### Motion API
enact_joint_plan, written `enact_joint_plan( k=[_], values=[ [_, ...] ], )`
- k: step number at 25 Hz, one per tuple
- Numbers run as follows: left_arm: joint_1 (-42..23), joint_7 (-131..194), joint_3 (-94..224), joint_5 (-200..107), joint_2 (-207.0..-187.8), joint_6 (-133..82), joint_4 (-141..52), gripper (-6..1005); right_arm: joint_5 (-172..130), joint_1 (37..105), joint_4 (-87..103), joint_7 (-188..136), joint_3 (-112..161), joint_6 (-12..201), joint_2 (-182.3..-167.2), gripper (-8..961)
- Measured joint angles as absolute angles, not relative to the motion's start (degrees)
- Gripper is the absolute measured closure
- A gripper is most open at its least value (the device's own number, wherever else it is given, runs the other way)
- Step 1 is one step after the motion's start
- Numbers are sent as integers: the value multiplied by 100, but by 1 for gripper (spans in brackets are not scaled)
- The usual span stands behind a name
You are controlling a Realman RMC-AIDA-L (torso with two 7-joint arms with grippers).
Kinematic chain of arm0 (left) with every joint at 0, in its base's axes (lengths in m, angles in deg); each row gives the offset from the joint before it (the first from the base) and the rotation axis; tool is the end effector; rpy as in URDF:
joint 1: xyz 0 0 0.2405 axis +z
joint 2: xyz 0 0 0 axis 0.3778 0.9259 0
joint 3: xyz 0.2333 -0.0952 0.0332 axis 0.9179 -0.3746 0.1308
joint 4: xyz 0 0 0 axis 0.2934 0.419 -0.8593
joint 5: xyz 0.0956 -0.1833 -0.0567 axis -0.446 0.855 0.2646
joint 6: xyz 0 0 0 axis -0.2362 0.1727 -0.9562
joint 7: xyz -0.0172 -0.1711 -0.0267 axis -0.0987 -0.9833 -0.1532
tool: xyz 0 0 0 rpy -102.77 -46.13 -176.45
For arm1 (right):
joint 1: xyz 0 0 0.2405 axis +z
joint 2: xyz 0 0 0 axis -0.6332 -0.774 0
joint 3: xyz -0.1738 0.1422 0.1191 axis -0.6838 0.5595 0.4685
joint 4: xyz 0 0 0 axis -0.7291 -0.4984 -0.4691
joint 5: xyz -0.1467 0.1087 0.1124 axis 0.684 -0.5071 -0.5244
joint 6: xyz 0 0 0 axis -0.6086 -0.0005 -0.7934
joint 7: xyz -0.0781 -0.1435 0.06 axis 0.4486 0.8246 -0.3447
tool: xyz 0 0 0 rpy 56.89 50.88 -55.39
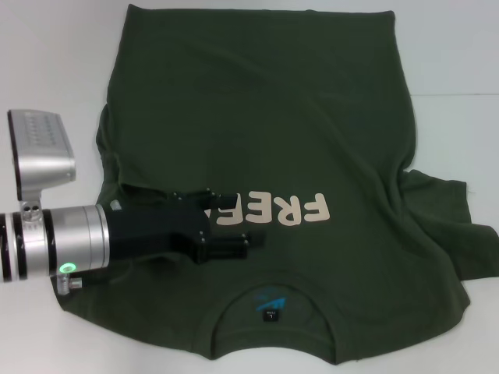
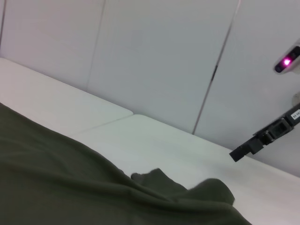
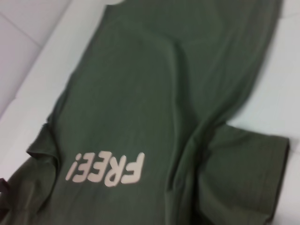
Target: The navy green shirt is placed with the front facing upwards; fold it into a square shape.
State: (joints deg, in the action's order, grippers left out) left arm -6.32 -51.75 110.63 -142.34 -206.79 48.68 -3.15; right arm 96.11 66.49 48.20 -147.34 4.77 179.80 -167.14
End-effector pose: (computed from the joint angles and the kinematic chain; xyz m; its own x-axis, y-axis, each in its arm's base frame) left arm -0.2189 0.3461 -0.0615 0.7726 0.3567 0.5252 0.4819 -0.8681 -0.1194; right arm 0.3454 0.3373 0.1074 0.3095 -0.8383 -0.4489 -0.9504 -0.2874 -0.1185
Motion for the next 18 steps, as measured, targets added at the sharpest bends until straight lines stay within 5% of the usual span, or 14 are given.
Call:
enact_joint_plan(
  k=[18],
  values=[
    [-647, -4942, 11167, -14254, -20667, 4864, -546, 137, 9916, 6689, 4355, -14751, 491, 16822, -17185, 121]
  ],
)
